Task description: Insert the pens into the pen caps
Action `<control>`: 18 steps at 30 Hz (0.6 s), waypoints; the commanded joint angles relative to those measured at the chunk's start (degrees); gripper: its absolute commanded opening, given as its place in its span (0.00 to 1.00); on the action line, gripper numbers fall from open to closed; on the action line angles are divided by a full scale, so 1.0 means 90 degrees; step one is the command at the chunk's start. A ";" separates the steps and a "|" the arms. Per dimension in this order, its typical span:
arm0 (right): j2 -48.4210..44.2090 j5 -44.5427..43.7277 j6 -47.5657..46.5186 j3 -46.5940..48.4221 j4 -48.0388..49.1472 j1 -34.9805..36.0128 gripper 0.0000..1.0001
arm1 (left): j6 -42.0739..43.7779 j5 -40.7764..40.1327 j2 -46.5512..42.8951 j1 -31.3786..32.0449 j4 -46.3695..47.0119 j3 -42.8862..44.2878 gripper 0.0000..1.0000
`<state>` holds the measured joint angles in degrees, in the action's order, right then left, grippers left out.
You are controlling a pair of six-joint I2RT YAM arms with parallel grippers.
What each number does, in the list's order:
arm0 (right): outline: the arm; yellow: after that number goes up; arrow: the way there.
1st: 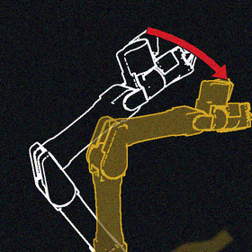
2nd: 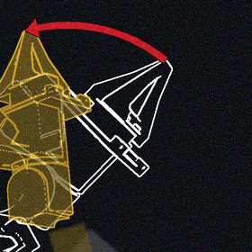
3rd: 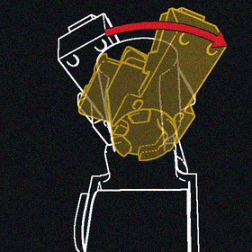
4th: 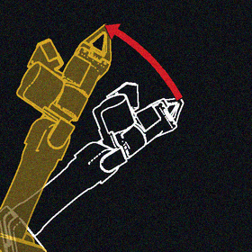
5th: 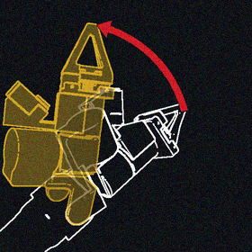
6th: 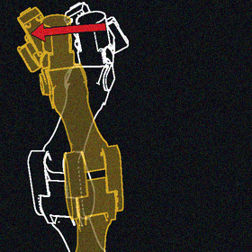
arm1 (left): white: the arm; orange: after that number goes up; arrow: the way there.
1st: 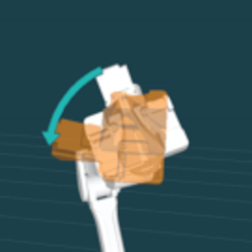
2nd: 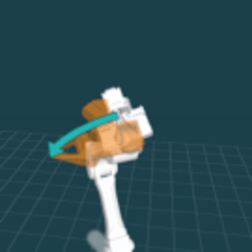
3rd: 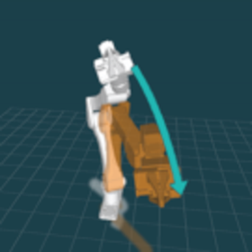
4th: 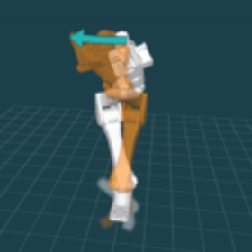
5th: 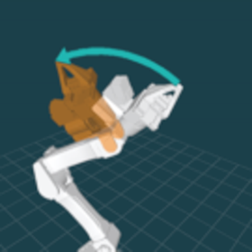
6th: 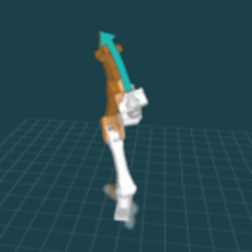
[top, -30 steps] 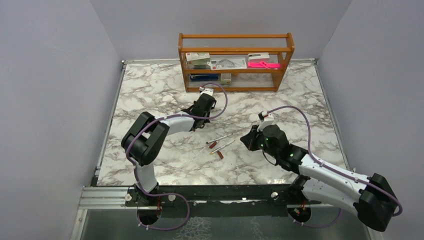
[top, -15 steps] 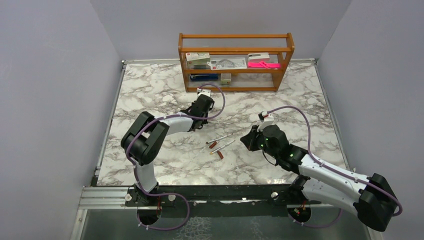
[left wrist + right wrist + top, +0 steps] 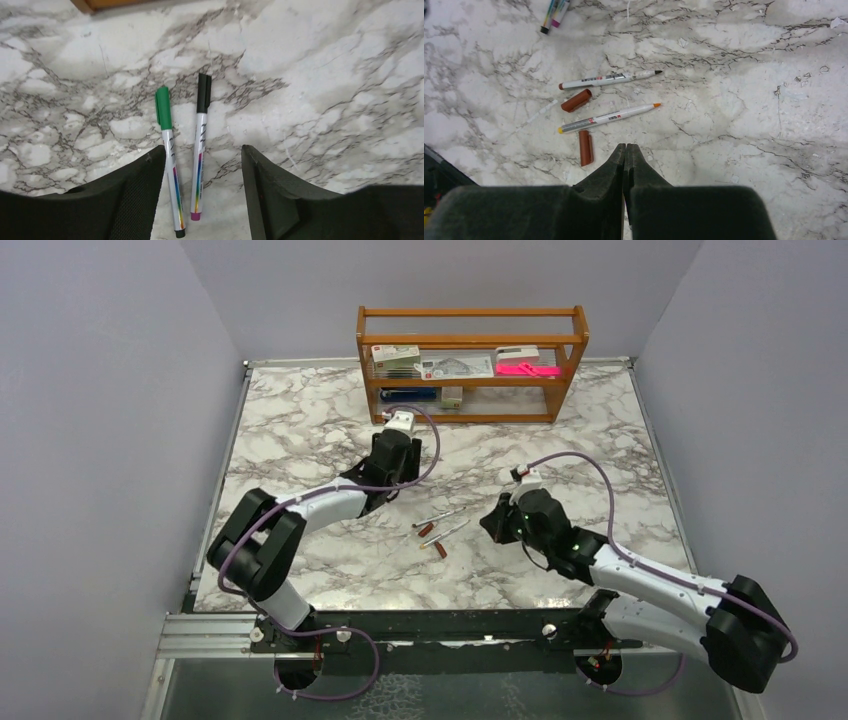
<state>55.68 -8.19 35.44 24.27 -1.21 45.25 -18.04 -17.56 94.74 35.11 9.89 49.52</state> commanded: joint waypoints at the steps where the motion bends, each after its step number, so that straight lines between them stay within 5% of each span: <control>1: 0.0768 0.0060 -0.0285 0.0432 0.0144 0.0000 0.04 | 0.0329 0.0438 -0.0773 0.0025 0.1161 -0.0410 0.60; 10: 0.1632 -0.0211 0.0059 0.1057 -0.0348 -0.0007 0.08 | 0.2593 0.2248 -0.0735 0.0378 0.1556 -0.0604 0.49; 18: 0.1254 -0.1437 -0.0168 0.1219 -0.1422 -0.0009 0.30 | 0.3522 0.3704 0.0351 0.1014 0.0118 0.0300 0.53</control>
<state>69.17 -12.12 35.18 33.39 -7.07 45.25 8.34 4.99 92.58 43.68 19.22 46.98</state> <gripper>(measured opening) 0.272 0.495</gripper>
